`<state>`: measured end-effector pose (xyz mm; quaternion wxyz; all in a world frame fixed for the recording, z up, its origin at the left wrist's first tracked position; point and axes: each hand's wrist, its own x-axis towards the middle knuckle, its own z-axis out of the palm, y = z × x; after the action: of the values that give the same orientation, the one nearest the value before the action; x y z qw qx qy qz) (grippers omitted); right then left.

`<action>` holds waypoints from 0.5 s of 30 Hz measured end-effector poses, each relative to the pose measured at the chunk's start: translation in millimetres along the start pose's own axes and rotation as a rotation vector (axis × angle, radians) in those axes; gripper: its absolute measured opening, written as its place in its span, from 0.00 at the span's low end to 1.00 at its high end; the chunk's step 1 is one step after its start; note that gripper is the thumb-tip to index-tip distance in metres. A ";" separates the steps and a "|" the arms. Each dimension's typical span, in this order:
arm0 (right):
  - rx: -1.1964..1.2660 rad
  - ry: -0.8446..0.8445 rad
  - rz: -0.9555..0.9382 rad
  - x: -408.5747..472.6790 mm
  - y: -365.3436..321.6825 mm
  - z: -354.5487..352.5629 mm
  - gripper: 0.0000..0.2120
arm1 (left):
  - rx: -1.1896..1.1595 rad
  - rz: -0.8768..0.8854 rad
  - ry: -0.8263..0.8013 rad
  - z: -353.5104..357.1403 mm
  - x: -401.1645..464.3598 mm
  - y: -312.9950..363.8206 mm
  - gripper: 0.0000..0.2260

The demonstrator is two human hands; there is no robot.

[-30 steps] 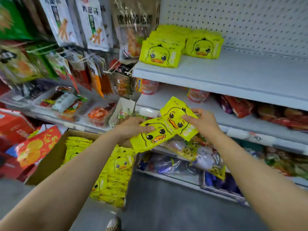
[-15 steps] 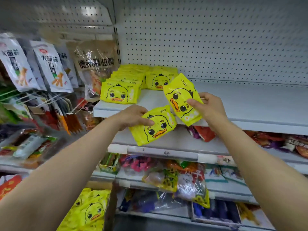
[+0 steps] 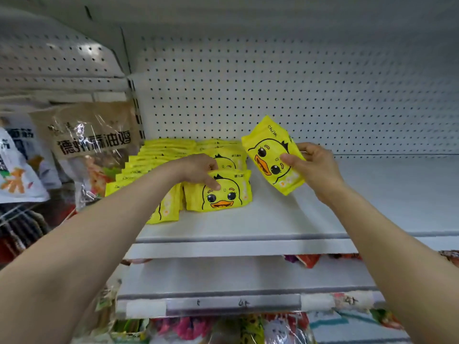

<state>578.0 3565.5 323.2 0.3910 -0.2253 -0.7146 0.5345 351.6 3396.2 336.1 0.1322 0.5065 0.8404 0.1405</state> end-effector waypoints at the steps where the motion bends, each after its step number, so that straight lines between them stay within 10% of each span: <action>1: -0.005 0.003 0.000 4.1 1.7 3.5 0.10 | 0.039 0.021 0.027 -0.7 8.6 -2.4 0.26; 15: -0.084 -0.032 -0.003 31.1 4.1 16.9 0.11 | -0.007 0.101 0.252 0.5 63.5 -30.8 0.25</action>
<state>545.7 3579.9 327.2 0.3707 -0.2318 -0.7429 0.5069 298.0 3438.9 319.1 0.0199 0.5258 0.8234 0.2124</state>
